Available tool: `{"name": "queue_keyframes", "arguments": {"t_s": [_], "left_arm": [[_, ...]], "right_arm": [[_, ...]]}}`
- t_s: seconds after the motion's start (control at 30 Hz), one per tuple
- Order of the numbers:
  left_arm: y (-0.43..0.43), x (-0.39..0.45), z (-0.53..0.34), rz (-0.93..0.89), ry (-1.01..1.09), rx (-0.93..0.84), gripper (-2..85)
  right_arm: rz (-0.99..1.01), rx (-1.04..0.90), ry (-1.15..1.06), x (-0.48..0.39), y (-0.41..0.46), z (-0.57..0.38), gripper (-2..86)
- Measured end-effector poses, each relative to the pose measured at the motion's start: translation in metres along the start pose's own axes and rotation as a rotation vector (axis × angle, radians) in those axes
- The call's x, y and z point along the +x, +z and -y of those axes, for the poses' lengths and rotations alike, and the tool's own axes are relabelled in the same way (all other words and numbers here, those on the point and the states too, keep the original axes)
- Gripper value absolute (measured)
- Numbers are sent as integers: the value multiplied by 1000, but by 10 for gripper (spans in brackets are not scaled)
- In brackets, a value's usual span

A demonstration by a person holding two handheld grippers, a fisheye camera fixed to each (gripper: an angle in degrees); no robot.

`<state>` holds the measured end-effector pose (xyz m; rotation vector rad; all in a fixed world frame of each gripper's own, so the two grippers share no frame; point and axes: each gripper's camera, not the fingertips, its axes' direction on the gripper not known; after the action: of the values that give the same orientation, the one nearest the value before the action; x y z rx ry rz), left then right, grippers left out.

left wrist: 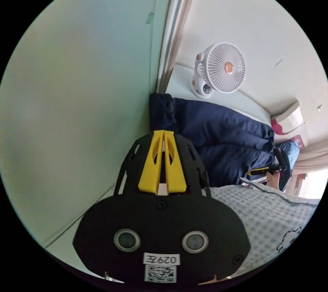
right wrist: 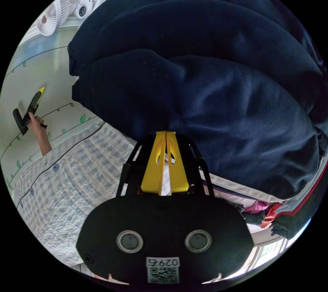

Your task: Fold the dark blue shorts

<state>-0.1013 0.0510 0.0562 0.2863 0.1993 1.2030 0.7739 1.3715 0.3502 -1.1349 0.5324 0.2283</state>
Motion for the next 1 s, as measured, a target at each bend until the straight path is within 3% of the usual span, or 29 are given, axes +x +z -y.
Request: {"name": "queue_keyframes", "arguments": {"t_s": [0.1, 0.2, 0.37, 0.53, 0.8, 0.9, 1.0], "left_arm": [[53, 46, 49, 44, 189, -162, 42], [107, 90, 81, 229, 314, -292, 89], [171, 135, 93, 502, 473, -476, 41], [105, 142, 69, 805, 359, -324, -2], [38, 129, -8, 766, 156, -353, 5], [3, 133, -24, 725, 60, -267, -5], [-45, 144, -37, 799, -18, -113, -9]], "right_arm": [[19, 9, 0, 2, 3, 2, -6], [34, 32, 14, 2, 5, 2, -6], [46, 70, 36, -1, 7, 1, -5], [80, 94, 49, -3, 7, -2, -5], [107, 58, 34, -13, 3, -2, -6], [53, 16, 0, -28, 1, -1, -6], [0, -17, -23, -42, -3, -2, -6]]}}
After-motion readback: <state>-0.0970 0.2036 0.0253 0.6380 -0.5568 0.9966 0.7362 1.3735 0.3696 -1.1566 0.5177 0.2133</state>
